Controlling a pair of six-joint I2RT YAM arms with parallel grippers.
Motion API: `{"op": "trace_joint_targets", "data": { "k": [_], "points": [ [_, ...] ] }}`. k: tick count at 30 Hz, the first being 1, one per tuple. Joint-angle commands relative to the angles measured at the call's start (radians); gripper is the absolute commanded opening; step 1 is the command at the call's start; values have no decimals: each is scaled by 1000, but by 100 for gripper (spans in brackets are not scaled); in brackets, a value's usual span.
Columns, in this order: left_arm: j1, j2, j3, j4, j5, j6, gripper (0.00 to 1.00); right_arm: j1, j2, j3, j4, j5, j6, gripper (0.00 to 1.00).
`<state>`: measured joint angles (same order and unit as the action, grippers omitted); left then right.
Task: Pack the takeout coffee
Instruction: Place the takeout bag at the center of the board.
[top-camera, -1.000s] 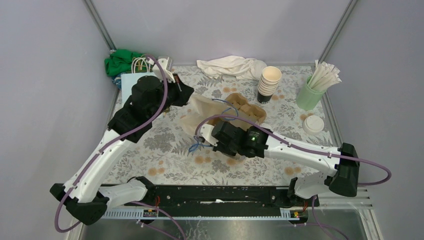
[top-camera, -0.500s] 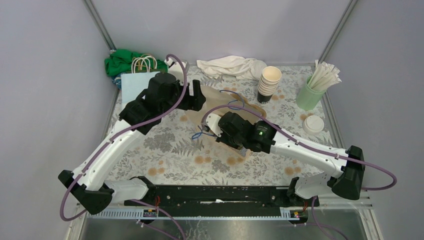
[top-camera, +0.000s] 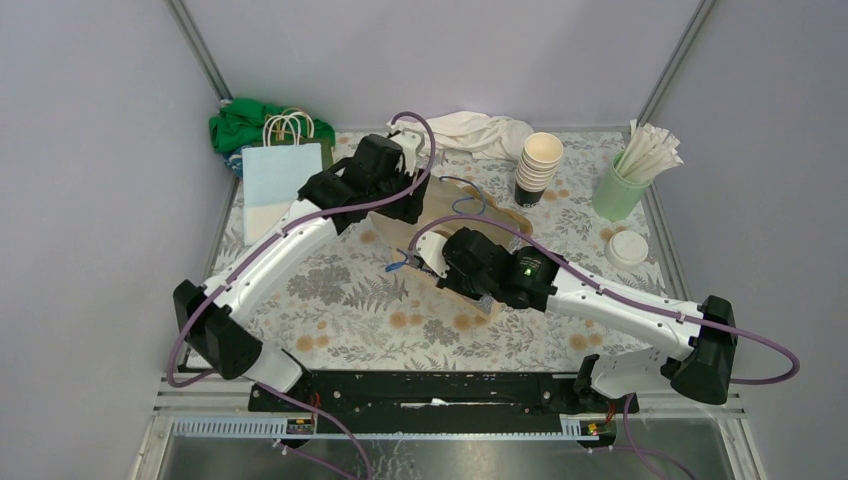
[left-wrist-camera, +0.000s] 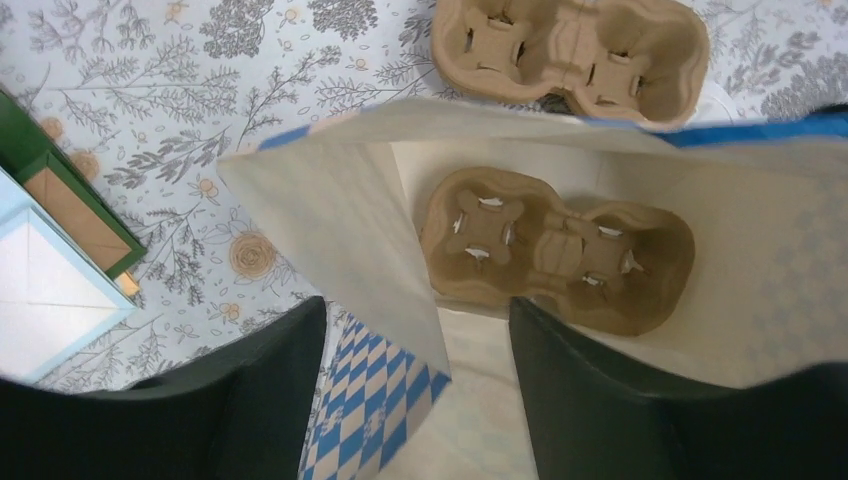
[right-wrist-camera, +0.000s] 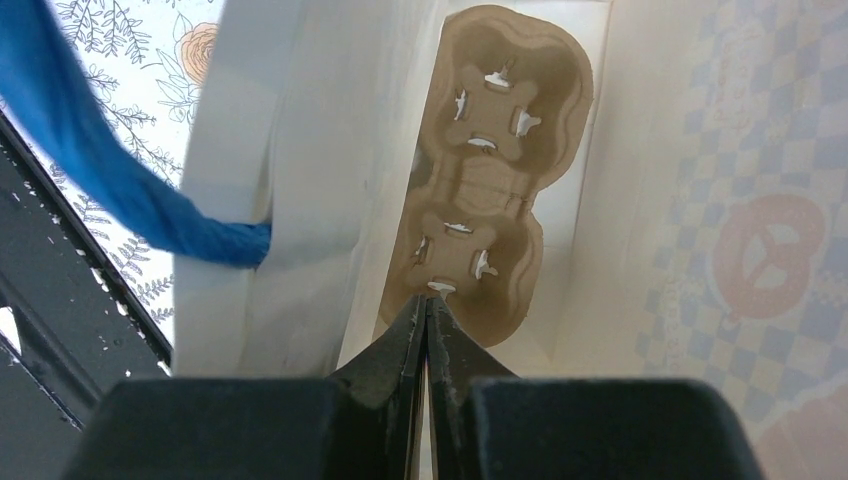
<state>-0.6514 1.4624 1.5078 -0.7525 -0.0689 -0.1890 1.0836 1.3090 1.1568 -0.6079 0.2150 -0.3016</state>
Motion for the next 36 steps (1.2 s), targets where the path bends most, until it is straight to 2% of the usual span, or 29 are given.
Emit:
{"op": "trace_joint_targets", "data": {
  "k": [1,3,4,5,6,11,19,24,30,36],
  "points": [
    [18,40,91,9,-32,31,62,-5,-32,-7,29,-14,-13,7],
    [18,55,99,1,-41,38,42,-7,-35,-9,27,-10,-9,7],
    [18,55,102,0,-42,41,30,-10,-36,-11,24,-10,-3,6],
    [18,52,106,2,-42,43,12,-12,-38,-12,19,-10,0,7],
    [17,37,109,4,-37,45,0,-13,-40,-16,18,-7,3,7],
    [-12,-94,69,82,18,54,0,-44,-71,-44,22,0,23,8],
    [-94,-205,-14,125,84,-77,0,-107,-87,-54,69,-27,36,8],
    [-125,-251,-72,97,72,-114,0,-183,-42,23,84,-85,67,8],
    [-124,-233,-61,62,72,-135,0,-183,16,34,155,-108,33,9],
    [-125,-264,-88,43,35,-191,0,-183,45,24,155,-176,1,11]
  ]
}}
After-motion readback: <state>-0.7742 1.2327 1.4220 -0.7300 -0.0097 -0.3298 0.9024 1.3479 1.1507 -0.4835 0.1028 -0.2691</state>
